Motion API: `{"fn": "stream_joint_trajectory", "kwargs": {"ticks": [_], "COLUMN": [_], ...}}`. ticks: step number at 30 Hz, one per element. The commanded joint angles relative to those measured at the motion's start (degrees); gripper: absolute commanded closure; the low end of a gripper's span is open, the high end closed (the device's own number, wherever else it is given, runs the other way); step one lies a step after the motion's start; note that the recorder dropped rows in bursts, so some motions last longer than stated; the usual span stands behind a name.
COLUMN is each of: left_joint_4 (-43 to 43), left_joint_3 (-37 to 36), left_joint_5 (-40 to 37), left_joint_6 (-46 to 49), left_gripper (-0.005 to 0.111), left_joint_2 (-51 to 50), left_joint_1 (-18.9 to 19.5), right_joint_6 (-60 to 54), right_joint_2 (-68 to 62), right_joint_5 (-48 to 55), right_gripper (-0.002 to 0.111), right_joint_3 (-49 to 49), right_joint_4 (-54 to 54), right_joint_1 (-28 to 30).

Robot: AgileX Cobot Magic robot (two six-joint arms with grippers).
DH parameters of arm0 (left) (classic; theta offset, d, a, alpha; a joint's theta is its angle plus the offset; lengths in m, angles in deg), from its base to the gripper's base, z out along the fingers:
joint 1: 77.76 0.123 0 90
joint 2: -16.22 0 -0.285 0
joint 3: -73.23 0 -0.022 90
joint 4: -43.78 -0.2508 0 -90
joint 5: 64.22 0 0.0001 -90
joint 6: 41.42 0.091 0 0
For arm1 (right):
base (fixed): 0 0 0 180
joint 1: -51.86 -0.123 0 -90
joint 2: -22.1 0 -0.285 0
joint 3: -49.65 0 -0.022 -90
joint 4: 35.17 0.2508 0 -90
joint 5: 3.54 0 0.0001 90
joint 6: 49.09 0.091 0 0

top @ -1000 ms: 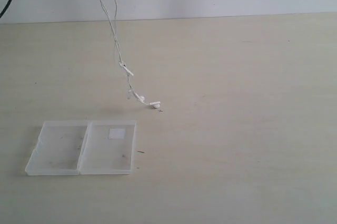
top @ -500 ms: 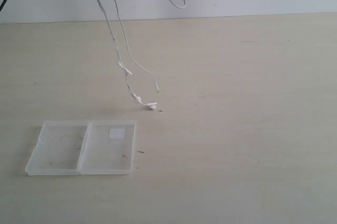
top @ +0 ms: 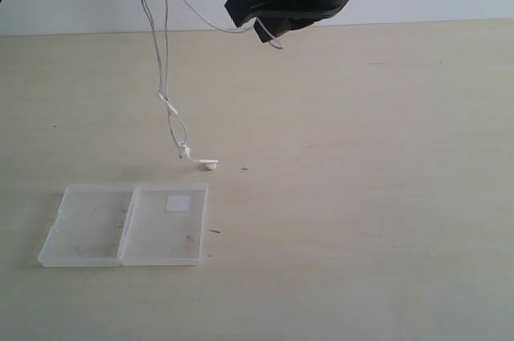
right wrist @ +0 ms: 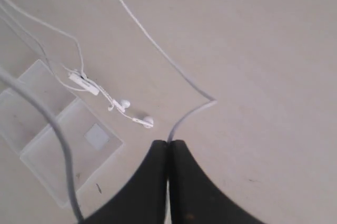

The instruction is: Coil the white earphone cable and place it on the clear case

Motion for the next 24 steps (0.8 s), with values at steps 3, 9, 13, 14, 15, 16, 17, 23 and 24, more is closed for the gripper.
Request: {"fn": "stream_joint_trajectory", "kwargs": {"ticks": [3,9,13,14,15,16,17,23,24], "left_joint_4": [0.8,0.9,0.9,0.9,0.9,0.9,1.0,1.0,1.0], "left_joint_3": [0.4,0.4,0.4,0.4,0.4,0.4,0.4,0.4,0.4], "left_joint_5": [1.3,2.2,2.5,2.5,2.5,2.5,2.6,3.1,3.3], "left_joint_6": [-0.5,-0.5,-0.5,-0.5,-0.5,-0.5,-0.5,-0.5,-0.5], "left_gripper": [0.107,0.107,0.107,0.107,0.107,0.107,0.107,0.107,0.107], "left_joint_2": [0.6,0.6,0.6,0.6,0.6,0.6,0.6,0.6,0.6], "left_joint_1": [0.1,0.1,0.1,0.1,0.1,0.1,0.1,0.1,0.1], "right_joint_6": [-5.1,-7.7,-14.4,-15.6,-15.8,-15.9,-15.9,-15.8,-15.8], "right_joint_2": [-1.4,-5.4,-8.0,-8.6,-9.0,-9.4,-9.7,-9.5,-9.1], "right_joint_5": [2.5,2.6,2.5,2.2,2.0,1.5,1.1,-0.5,-0.5], "right_gripper": [0.108,0.108,0.108,0.108,0.108,0.108,0.108,0.102,0.099], "right_joint_3": [-0.2,-0.2,-0.2,-0.2,-0.2,-0.2,-0.2,0.5,0.8], "right_joint_4": [0.0,4.5,11.6,12.7,13.3,13.6,13.6,14.1,14.1], "right_joint_1": [0.2,0.2,0.2,0.2,0.2,0.2,0.2,0.2,0.2]}}
